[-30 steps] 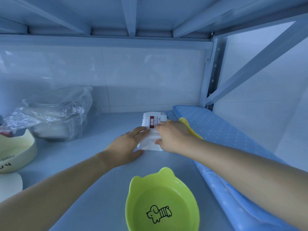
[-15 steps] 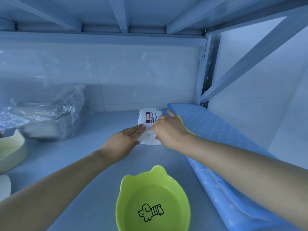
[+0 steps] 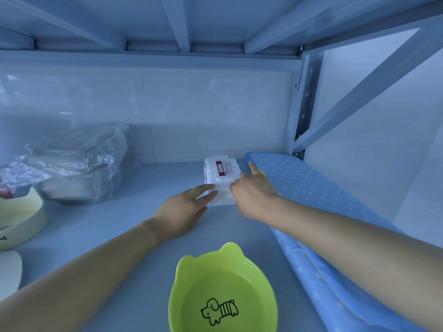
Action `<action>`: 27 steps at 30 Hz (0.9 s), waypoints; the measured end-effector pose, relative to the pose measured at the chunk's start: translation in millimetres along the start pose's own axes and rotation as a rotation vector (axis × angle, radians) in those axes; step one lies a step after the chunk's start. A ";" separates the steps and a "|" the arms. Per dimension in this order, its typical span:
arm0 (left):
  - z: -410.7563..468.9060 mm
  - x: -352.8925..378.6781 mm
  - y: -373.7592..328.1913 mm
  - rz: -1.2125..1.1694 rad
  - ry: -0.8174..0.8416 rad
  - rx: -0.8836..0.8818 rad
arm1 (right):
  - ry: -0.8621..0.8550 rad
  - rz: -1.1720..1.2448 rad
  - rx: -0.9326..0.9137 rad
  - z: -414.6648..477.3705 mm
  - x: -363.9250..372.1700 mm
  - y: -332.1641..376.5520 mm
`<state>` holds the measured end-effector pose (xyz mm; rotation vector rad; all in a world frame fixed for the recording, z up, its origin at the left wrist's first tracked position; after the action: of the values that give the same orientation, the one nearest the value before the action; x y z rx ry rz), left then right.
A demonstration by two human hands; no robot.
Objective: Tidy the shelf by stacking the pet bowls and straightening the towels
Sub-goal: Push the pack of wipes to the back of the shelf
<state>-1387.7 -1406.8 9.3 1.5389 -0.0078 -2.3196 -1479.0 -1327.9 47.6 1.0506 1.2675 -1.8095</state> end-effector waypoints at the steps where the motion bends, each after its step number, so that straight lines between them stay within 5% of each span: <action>1: 0.4 -1.6 -3.5 0.019 -0.020 0.030 | 0.007 0.021 -0.007 0.7 0.4 -0.5; 15: 41.8 26.4 2.3 0.033 0.246 -0.009 | 0.268 -0.192 0.063 30.5 29.2 -4.5; 27: 70.6 44.9 20.7 0.035 0.366 -0.108 | 0.357 0.060 0.138 59.2 37.0 -24.4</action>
<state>-1460.2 -1452.8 2.2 1.8646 0.1775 -1.9454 -1530.1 -1380.1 36.1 1.5245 1.3093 -1.7343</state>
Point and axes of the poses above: each hand's wrist, its own z-axis towards the middle knuckle, its own x-axis out of the palm, y = z × x, the point moved 7 cm from there along z, towards the middle knuckle, and after that the axes turned 9 degrees about z, right-handed, at the moved point
